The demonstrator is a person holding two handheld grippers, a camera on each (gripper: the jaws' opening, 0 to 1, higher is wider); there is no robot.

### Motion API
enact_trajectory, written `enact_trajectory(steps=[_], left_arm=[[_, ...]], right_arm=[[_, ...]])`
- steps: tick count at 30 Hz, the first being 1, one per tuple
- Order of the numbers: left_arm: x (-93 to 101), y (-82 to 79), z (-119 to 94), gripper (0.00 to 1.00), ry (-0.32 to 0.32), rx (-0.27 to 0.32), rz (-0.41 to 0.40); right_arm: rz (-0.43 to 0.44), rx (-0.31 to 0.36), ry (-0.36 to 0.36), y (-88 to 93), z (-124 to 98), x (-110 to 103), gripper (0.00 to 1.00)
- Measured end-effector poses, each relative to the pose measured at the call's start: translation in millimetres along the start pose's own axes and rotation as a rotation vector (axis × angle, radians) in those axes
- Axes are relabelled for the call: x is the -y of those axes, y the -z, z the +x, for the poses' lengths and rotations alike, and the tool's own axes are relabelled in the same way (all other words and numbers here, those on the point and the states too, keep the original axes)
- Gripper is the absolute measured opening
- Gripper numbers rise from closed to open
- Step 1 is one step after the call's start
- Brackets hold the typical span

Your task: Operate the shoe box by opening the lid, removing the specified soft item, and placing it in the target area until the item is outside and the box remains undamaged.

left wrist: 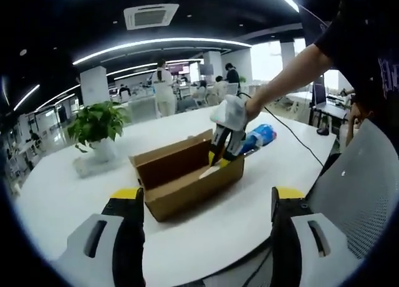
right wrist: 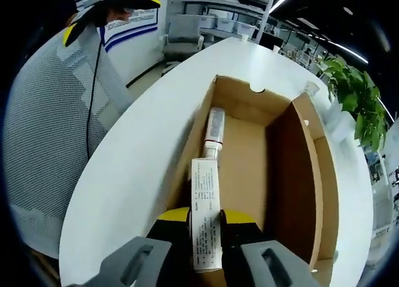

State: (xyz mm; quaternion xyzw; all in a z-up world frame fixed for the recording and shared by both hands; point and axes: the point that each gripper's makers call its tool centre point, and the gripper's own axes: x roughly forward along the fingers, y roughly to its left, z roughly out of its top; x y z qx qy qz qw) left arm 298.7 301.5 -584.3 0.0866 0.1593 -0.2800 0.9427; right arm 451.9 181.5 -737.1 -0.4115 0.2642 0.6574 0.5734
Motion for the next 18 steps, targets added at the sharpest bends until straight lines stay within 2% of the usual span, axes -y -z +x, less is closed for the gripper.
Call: enact_trajectory(steps=[7,11,13,18], left_arm=[[-1.7,1.4,0,0.82,-0.004,-0.003,-0.007],[-0.3,3.1,1,0.82,0.005,-0.01,-0.011],[1.5,5.5,2,0.79,0.018,-0.02,-0.018],[-0.6,4.2,1,0.78,0.004,-0.011,-0.023]], right_arm=[[-0.033,0.01,0.046,-5.6,-12,8,0.13],[-0.023,0.039,0.069,-11.3,-24,14,0.13],[0.008,0.078,0.076,-19.4,-32,16,0.13],[0.023,0.119,0.105,-29.9,-48,20,0.13]])
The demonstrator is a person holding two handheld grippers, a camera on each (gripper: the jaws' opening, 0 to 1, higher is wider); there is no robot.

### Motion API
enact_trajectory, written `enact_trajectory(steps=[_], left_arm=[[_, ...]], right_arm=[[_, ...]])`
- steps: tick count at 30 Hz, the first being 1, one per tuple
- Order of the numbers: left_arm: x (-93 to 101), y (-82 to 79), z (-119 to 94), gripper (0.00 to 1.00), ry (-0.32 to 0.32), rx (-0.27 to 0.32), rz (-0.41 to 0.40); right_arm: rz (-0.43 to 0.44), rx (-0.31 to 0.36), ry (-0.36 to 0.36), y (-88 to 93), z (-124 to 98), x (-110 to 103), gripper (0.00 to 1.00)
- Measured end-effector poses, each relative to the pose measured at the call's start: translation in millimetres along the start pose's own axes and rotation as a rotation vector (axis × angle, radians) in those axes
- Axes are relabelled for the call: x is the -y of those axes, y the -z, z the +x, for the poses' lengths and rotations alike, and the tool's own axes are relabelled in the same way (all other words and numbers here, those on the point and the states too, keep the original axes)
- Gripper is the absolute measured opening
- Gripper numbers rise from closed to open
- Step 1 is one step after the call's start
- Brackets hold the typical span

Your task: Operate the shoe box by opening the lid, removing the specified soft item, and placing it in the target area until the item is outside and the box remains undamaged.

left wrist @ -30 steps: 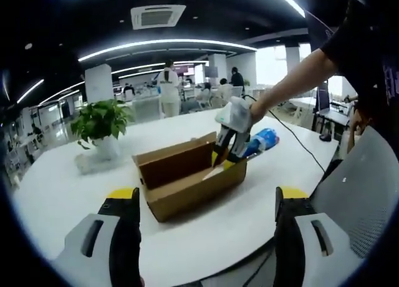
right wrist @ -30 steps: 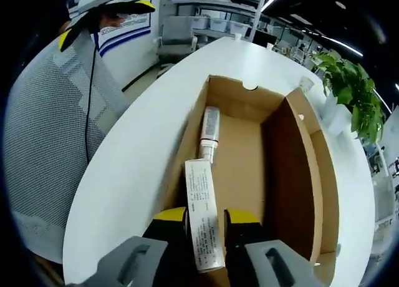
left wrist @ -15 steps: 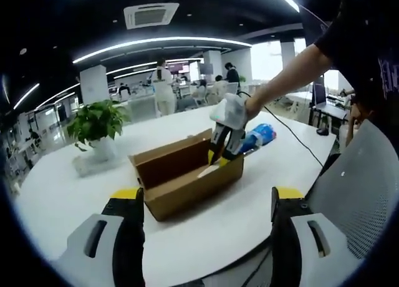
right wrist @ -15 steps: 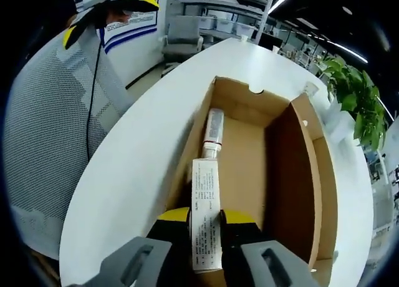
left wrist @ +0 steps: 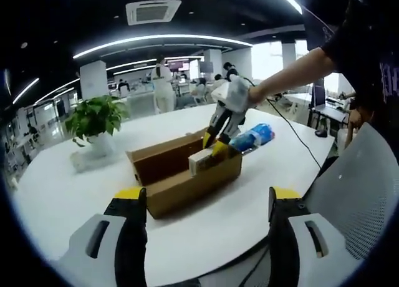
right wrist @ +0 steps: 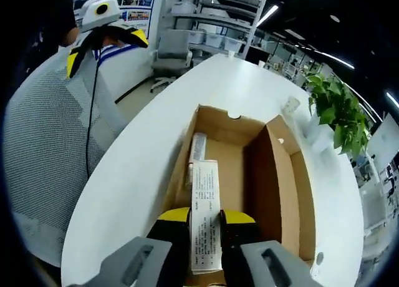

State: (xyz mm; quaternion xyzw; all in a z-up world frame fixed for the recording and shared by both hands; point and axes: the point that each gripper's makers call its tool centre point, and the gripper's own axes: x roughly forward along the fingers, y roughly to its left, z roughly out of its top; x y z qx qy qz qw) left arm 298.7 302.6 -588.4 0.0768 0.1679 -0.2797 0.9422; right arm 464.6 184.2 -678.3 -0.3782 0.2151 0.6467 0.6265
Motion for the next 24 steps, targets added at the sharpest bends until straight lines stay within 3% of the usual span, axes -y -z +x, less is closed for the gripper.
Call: enact_trajectory(steps=[12,24], left_arm=[[2.9,1.0,1,0.8,0.006,-0.008,0.004],[1.9,-1.0,0,0.86,-0.001,0.009,-0.011]], right_arm=[[-0.029,0.03,0.033,-13.0,-33,3,0.13],[-0.036,0.037,0.08,-12.9,-64,14,0.13]])
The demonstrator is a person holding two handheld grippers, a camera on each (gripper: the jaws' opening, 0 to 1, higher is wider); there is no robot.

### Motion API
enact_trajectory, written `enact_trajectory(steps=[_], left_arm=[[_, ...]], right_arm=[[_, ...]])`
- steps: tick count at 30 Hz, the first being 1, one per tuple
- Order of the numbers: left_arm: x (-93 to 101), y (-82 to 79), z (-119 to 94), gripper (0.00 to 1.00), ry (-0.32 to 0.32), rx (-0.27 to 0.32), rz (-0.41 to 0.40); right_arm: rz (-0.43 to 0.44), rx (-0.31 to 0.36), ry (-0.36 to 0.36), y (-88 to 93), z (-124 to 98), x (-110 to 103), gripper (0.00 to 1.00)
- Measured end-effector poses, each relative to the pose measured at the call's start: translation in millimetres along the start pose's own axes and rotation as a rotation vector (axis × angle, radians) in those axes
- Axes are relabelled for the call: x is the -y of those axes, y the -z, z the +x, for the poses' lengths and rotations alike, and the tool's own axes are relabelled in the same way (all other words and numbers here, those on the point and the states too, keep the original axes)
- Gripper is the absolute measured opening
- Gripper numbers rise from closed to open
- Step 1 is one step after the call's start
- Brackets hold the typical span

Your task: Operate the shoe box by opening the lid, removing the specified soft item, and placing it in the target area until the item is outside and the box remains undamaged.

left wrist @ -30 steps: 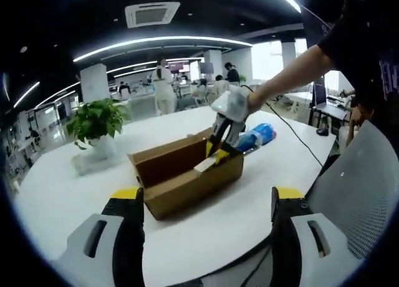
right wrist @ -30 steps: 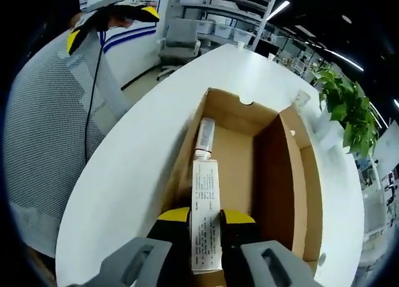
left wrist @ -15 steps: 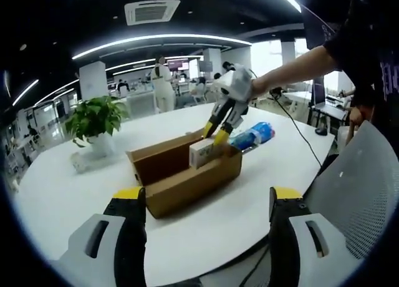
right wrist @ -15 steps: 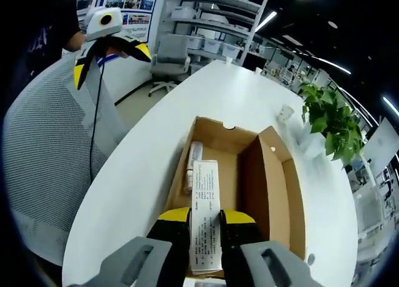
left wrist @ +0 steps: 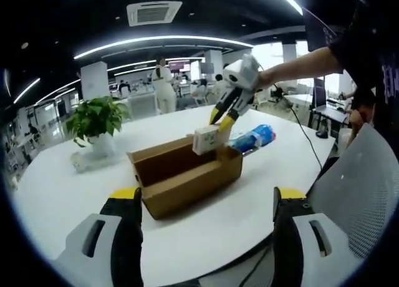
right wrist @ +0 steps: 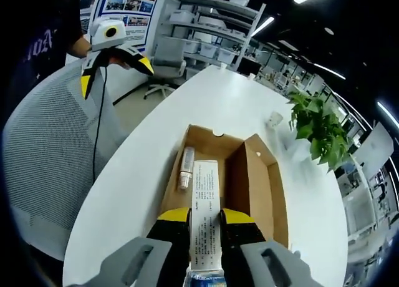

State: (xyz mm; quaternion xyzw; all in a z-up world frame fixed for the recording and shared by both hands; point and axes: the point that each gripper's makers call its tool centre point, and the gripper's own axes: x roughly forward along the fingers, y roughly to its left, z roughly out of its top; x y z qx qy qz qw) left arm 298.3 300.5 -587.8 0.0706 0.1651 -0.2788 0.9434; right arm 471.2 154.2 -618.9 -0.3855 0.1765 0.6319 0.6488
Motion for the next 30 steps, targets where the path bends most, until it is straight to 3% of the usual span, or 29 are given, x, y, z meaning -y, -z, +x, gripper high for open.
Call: enact_trajectory(steps=[16,30], left_arm=[[0.8,1.0,1,0.89,0.011,0.001,-0.027],[-0.8,-0.5,1,0.9,0.0,0.007,-0.027]], right_arm=[[0.006,-0.031,0.036,21.3,-34,14,0.13],[0.01,-0.089,0.077,54.3,-58,18,0.13]])
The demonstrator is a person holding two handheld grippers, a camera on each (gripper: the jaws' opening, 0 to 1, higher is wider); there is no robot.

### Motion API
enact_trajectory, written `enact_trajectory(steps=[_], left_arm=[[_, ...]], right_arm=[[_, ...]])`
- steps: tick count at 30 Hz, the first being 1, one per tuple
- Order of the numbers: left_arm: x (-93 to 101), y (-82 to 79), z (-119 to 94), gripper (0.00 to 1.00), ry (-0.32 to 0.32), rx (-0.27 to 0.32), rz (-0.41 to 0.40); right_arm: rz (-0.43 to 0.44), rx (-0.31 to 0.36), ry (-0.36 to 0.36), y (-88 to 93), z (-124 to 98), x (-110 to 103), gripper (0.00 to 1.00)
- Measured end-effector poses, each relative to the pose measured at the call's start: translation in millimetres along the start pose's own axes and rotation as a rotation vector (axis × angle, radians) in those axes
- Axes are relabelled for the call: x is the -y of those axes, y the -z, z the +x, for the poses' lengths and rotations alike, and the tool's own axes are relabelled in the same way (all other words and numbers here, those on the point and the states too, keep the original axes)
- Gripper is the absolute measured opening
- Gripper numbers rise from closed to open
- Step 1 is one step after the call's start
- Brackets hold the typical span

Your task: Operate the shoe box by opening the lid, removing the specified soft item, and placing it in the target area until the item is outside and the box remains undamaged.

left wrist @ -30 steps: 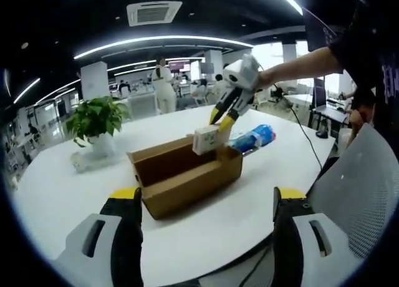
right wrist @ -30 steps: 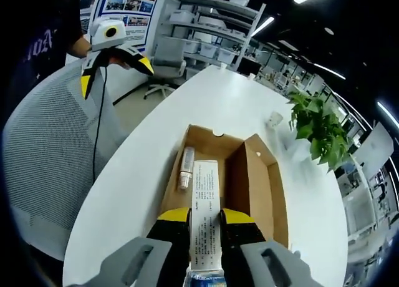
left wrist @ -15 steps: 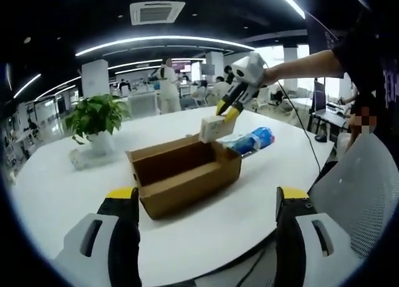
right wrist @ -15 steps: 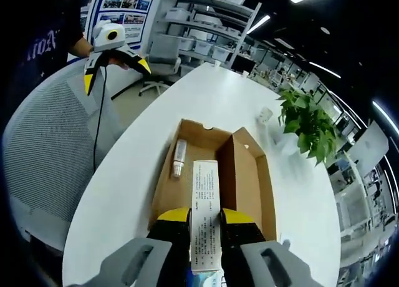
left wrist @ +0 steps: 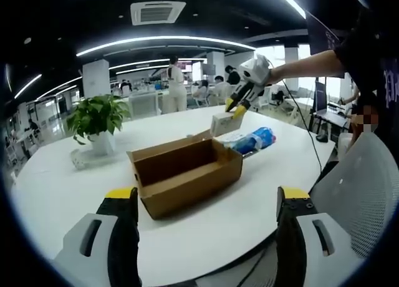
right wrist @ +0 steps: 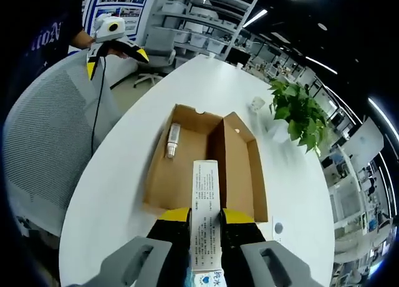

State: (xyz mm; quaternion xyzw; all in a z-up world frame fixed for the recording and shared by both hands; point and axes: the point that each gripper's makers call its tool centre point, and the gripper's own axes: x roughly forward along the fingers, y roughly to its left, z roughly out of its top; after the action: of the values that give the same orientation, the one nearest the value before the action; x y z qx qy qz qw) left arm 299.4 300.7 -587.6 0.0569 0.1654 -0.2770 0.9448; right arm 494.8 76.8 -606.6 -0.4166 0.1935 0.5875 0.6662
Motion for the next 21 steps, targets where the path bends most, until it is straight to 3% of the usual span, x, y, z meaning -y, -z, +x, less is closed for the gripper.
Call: enact_trajectory(steps=[21], left_arm=[[-4.2,-1.1,0,0.88,-0.013,0.01,-0.019]], right_arm=[[0.062,-0.087,0.043,64.6,-8,27,0.13]])
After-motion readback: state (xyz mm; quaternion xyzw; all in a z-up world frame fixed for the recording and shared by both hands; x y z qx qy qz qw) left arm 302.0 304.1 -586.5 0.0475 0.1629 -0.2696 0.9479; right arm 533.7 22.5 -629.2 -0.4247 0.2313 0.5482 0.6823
